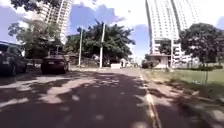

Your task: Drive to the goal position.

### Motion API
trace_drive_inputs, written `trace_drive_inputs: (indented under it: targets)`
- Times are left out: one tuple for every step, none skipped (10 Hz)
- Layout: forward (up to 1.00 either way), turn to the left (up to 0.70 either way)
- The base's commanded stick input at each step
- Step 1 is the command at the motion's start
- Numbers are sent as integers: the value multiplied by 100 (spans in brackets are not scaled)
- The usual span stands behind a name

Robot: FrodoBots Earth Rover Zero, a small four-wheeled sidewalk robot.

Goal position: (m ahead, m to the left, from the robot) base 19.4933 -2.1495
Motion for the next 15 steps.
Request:
trace_drive_inputs:
  targets:
    - [70,0]
    - [70,0]
    - [70,-20]
    - [70,-35]
    - [70,-35]
    - [70,-35]
    - [70,-11]
    - [70,0]
    - [70,0]
    - [70,0]
    - [70,0]
    - [70,0]
    - [70,0]
    - [70,0]
    - [70,0]
